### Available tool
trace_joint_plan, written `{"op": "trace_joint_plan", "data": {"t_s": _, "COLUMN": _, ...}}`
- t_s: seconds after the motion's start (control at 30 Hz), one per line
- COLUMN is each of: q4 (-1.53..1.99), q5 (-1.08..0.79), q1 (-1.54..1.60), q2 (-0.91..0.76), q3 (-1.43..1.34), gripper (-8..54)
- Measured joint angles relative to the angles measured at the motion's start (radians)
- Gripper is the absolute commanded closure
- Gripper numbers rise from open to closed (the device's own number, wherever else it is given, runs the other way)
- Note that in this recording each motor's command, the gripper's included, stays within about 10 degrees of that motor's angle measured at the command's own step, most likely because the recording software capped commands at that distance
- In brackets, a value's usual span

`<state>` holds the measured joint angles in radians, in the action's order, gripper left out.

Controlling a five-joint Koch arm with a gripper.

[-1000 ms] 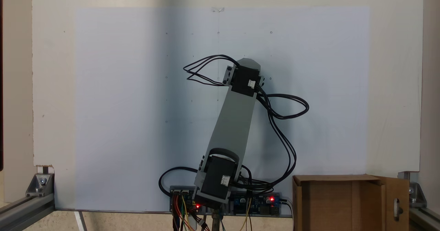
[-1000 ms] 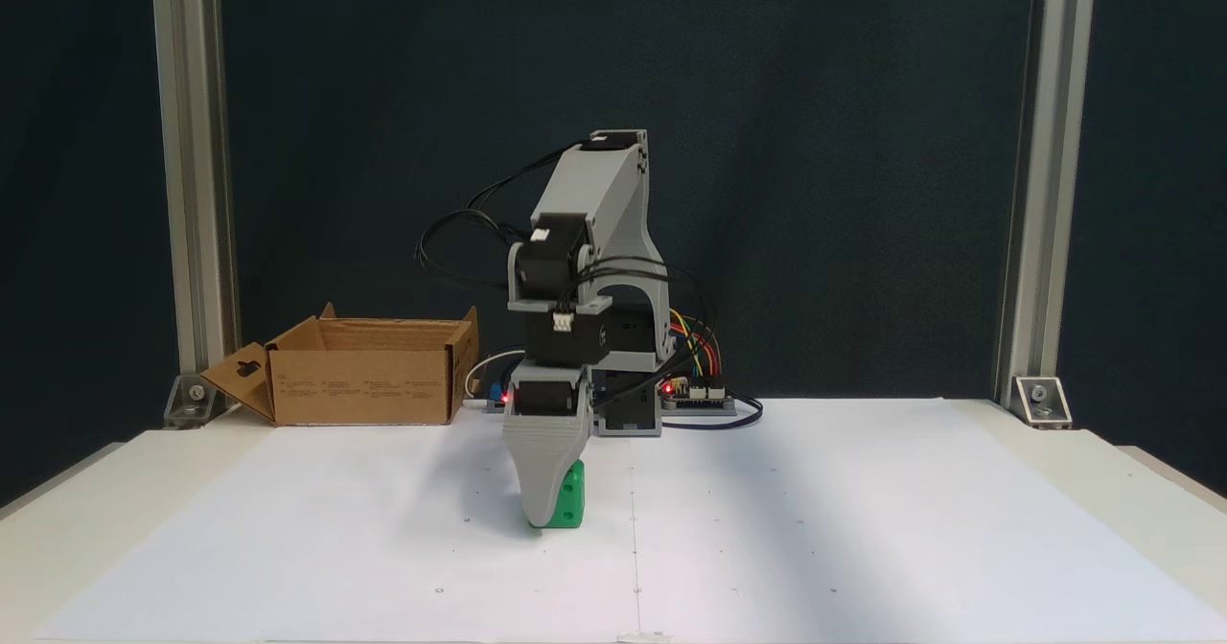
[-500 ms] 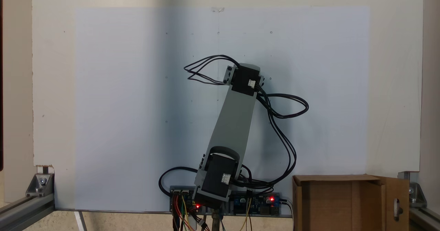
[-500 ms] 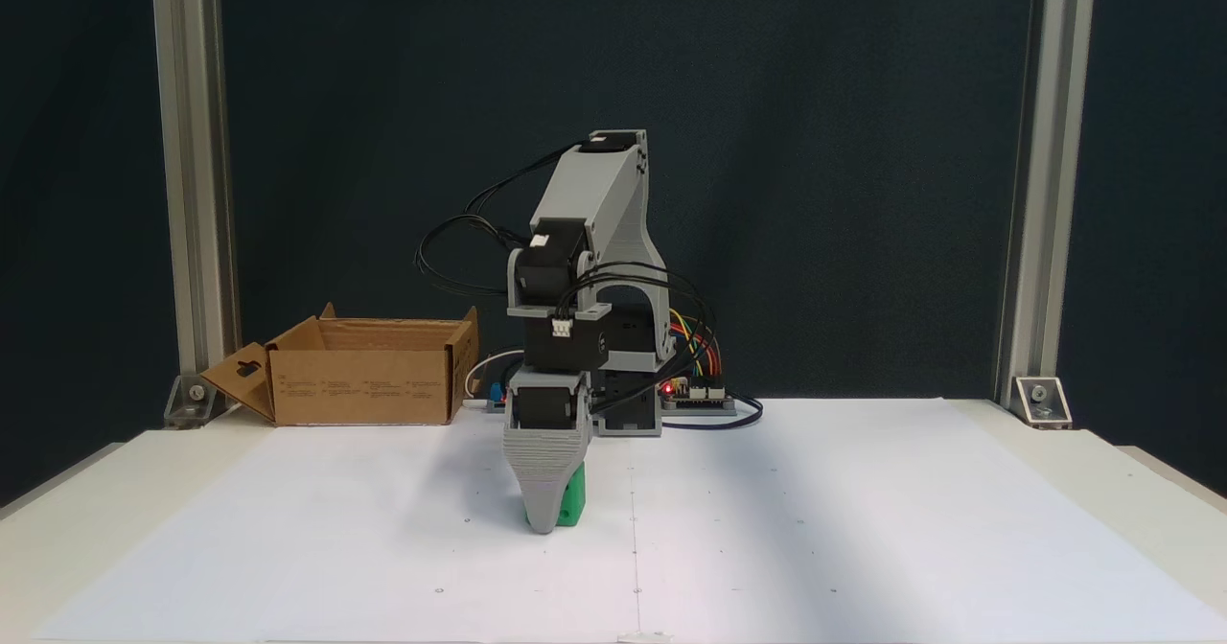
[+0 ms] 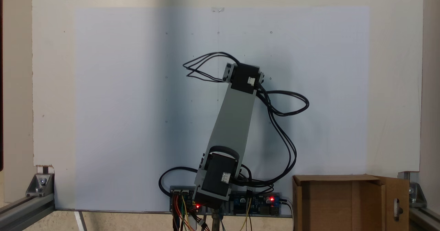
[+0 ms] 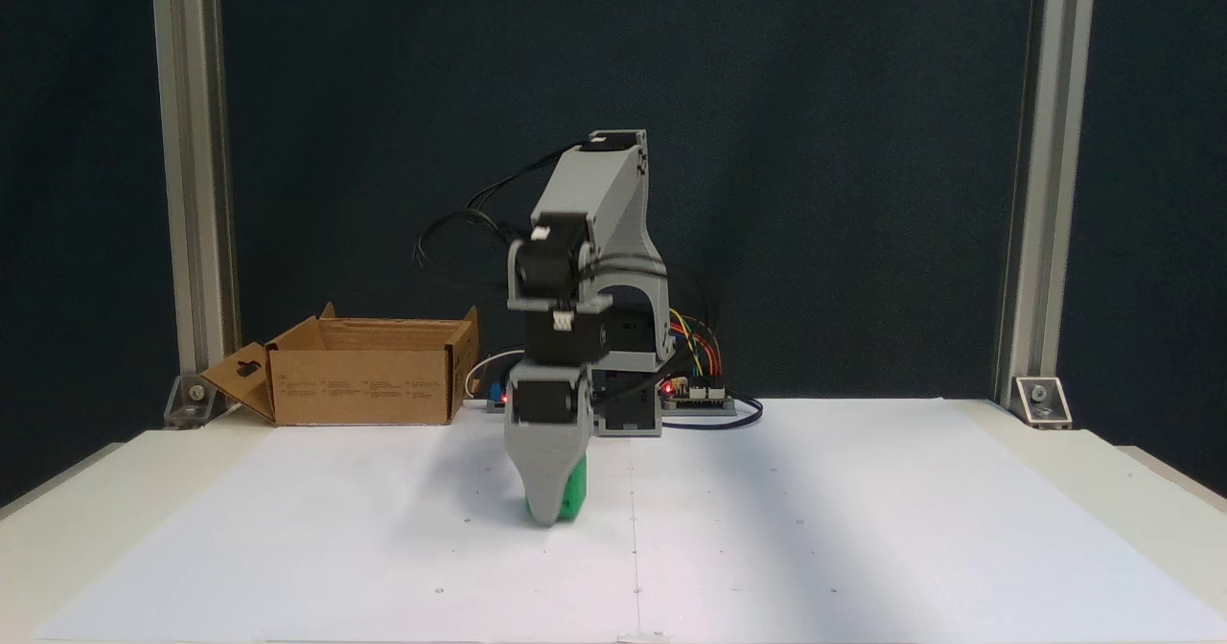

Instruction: Grasp a green dice and put it in the bin.

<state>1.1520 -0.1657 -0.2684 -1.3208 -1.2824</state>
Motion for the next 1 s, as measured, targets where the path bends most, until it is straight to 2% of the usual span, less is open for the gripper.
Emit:
{"op": "trace_joint_plan", "data": {"t_s": 0.33, "q4": 0.445, "q5": 0.006, "q1": 0.051, "q2": 0.002, "q3": 0.549, "gripper": 34.0}}
{"op": "trace_joint_plan", "data": {"t_s": 0.7, "q4": 0.486, "q5": 0.005, "q1": 0.012, "q2": -0.044, "q3": 0.575, "gripper": 34.0}}
{"op": "trace_joint_plan", "data": {"t_s": 0.83, "q4": 0.486, "q5": 0.005, "q1": -0.094, "q2": -0.107, "q3": 0.577, "gripper": 33.9}}
{"op": "trace_joint_plan", "data": {"t_s": 1.0, "q4": 0.48, "q5": 0.0, "q1": -0.31, "q2": -0.109, "q3": 0.577, "gripper": 34.0}}
